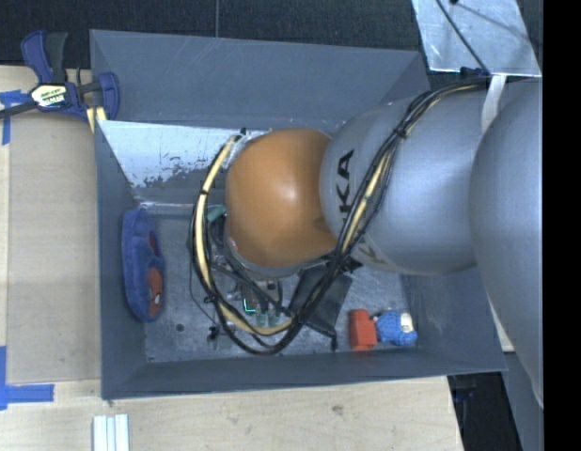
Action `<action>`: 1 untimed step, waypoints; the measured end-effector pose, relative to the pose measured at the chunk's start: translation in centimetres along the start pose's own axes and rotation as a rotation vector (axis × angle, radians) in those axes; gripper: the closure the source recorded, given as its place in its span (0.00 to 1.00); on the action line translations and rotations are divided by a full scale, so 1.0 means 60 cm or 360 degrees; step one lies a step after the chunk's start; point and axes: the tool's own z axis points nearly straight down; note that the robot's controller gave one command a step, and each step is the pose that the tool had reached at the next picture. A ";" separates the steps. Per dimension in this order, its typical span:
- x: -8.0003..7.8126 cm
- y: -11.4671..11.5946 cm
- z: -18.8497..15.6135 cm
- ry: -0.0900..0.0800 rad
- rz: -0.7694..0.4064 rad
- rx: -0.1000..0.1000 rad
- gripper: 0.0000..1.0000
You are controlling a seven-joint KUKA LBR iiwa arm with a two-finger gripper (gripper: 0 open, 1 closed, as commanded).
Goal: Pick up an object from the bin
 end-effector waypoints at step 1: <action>-0.117 0.072 0.048 -0.0013 0.0632 -0.0008 0.00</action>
Offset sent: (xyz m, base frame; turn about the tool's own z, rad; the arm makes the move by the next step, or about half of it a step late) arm 0.0693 0.0426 -0.0284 0.3981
